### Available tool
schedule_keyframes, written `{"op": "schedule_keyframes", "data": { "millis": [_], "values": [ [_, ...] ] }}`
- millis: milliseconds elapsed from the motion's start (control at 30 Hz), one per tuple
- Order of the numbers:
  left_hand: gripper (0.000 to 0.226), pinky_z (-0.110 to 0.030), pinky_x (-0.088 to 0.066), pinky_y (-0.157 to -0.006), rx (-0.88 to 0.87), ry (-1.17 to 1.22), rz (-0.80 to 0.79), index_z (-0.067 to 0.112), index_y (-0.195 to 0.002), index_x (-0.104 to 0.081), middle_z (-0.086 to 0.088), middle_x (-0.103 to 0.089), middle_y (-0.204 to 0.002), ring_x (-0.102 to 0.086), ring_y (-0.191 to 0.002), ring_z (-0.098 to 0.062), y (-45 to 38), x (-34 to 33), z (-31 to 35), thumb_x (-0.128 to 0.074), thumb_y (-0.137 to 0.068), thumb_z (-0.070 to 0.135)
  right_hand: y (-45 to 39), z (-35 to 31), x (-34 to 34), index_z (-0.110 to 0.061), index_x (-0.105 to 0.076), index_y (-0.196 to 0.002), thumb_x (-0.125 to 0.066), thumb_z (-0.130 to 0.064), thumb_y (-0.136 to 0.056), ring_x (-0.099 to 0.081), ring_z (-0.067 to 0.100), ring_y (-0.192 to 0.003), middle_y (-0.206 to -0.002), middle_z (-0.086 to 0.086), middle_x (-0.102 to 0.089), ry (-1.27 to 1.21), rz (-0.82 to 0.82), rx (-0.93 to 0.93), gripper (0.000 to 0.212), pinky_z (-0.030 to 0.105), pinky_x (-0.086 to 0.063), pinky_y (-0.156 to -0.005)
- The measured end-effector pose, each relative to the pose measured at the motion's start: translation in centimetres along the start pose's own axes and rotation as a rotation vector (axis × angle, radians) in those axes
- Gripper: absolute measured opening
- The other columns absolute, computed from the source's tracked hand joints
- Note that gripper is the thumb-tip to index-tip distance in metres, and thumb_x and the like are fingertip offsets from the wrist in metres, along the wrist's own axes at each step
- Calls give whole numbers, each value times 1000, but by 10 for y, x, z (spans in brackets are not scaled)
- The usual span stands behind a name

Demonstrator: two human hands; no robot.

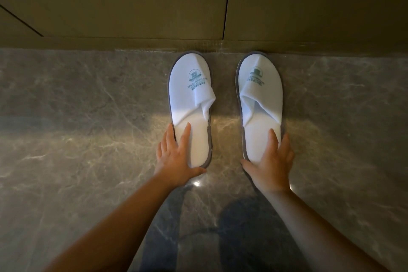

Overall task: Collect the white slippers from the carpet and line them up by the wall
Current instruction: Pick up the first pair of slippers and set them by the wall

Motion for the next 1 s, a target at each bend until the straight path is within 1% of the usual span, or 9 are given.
{"op": "schedule_keyframes", "data": {
  "millis": [167, 333, 500, 633, 800, 900, 1000],
  "values": [
    [117, -55, -16, -111, -48, -43, -19, 28, -137, 9, -14, 7, -150, -4, -136, -35, -8, -2, 1, -70, -56, 58, 6, 5, -1, -17, -15, -139, -75, -31, -63, -16, 38, -134, -151, 18, -10, -57, 16, -36, 98, 52, -24, -108],
    [114, -54, -15, -110, -59, -46, -37, 28, -137, 3, -14, 5, -149, -4, -135, -35, -11, -1, 1, -70, -55, 58, 6, 3, -2, -16, -15, -139, -76, -29, -64, -18, 39, -132, -150, 19, -13, -94, 31, -50, 97, 54, -25, -107],
    [111, -54, -16, -110, -64, -32, -22, 27, -138, 0, -12, 3, -150, -4, -135, -34, -10, 2, 7, -69, -56, 58, 4, -9, -6, -15, -11, -140, -74, -28, -66, -15, 39, -134, -151, 20, -10, -128, 16, -32, 98, 53, -22, -108],
    [110, -55, -16, -111, -58, -28, -23, 26, -138, -1, -13, 1, -150, -4, -136, -34, -8, 1, 9, -69, -57, 58, 2, -9, -13, -15, -5, -140, -74, -30, -67, -9, 39, -137, -152, 19, -6, -116, -9, -54, 102, 53, -19, -110],
    [110, -54, -15, -111, -56, -38, -34, 27, -138, 1, -12, 4, -151, -3, -136, -34, -6, 1, 9, -67, -58, 59, 1, -7, -13, -13, -6, -140, -75, -29, -65, -11, 40, -136, -152, 20, -10, -98, 9, -66, 103, 54, -21, -109],
    [111, -54, -14, -111, -59, -22, -31, 26, -137, 3, -11, 5, -150, -1, -136, -33, -7, 1, 10, -67, -58, 59, 1, -7, -14, -14, -4, -141, -74, -32, -66, -11, 40, -137, -152, 21, -8, -79, 7, -70, 104, 53, -20, -109],
    [113, -55, -14, -111, -56, 1, -25, 24, -138, 4, -10, 5, -151, -1, -136, -32, -4, 4, 10, -68, -58, 58, 2, -9, -14, -16, -3, -141, -72, -41, -66, -8, 39, -138, -153, 20, -5, -62, -13, -66, 105, 52, -19, -110]
  ]
}}
Point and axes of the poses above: each hand's wrist, its own y-axis away from the middle knuckle, its own x-axis out of the back of the hand, z = x × y, the point moved 10 cm from there along -y, towards the middle knuckle
